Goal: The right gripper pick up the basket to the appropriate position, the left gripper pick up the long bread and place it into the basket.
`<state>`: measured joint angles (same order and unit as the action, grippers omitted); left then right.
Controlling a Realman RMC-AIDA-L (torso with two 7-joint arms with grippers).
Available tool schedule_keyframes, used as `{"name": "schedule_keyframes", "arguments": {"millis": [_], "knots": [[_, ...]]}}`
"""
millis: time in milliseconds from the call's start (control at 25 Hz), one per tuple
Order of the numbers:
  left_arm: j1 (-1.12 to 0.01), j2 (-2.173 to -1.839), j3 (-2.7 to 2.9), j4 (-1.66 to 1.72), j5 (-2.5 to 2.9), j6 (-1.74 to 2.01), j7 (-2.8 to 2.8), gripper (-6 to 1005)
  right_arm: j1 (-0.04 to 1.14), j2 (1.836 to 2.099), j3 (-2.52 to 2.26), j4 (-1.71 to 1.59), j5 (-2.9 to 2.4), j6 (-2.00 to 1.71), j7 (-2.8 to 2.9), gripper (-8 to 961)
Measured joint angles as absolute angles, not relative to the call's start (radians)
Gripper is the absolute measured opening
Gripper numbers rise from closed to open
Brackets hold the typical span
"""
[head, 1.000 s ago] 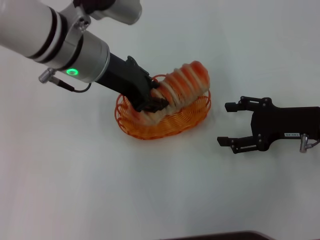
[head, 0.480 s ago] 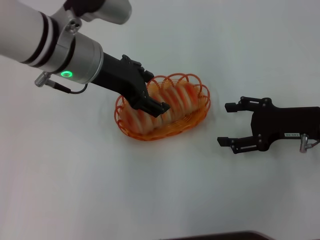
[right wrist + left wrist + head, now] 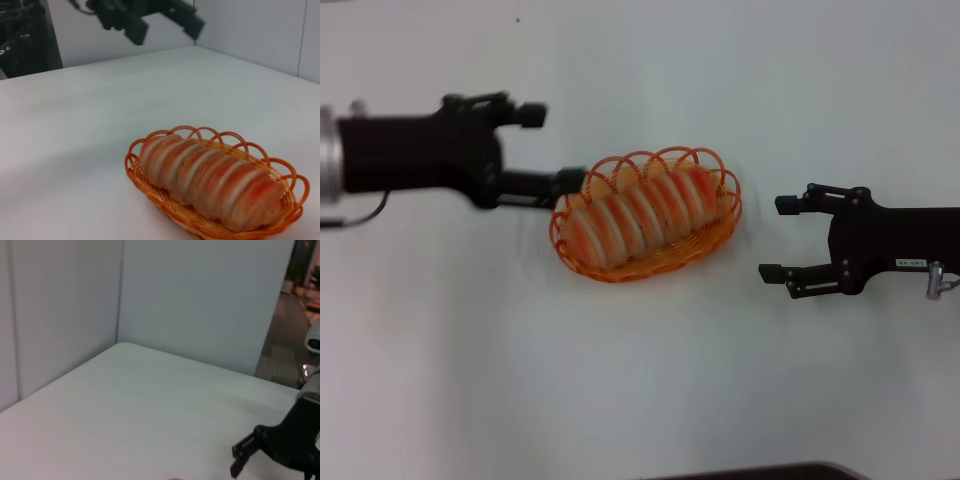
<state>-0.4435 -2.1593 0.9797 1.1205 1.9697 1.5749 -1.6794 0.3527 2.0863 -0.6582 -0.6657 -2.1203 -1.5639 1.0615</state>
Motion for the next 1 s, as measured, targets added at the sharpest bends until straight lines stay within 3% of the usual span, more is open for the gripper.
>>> {"name": "schedule_keyframes", "arguments": {"millis": [360, 1000], "knots": [[-0.264, -2.150, 0.846, 0.974, 1.995, 1.639, -1.473, 941, 0.357, 2.085, -0.660, -0.672, -2.126, -1.547, 1.061, 945], [-0.260, -2.119, 0.768, 0.735, 2.000, 1.593, -1.258, 941, 0.357, 2.084, -0.619, -0.669, -2.120, -1.516, 1.048, 945]]}}
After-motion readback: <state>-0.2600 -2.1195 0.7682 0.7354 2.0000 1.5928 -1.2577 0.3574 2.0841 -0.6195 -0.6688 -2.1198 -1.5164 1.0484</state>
